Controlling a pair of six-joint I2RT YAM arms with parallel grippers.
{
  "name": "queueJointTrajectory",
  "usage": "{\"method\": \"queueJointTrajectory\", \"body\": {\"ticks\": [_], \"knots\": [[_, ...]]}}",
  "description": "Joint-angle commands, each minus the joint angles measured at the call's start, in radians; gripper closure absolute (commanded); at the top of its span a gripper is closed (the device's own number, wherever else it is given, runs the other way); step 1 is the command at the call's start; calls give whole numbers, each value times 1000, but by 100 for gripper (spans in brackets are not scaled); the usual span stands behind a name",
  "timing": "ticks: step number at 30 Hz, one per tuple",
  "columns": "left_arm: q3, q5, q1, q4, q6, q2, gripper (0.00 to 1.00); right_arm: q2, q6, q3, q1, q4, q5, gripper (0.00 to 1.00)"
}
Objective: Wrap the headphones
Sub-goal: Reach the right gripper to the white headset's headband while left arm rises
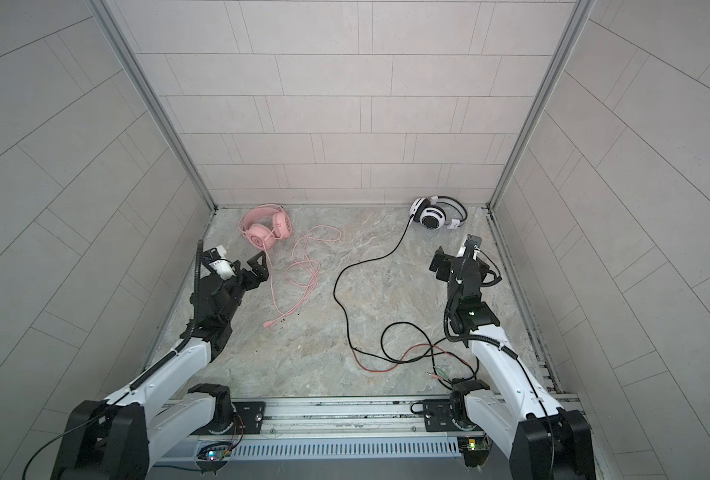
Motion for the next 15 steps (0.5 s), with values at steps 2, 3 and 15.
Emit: {"method": "queueJointTrajectory", "body": {"ticks": [2, 3, 15], "knots": [[34, 133, 0, -29, -180, 60, 0, 99, 119, 147, -17, -284, -78, 1], [22, 111, 4, -27, -181, 59, 0, 127, 121, 173, -19, -292, -97, 1], [14, 19, -20, -233, -156, -48, 0, 670, 460, 624, -212, -421, -361, 10]]}}
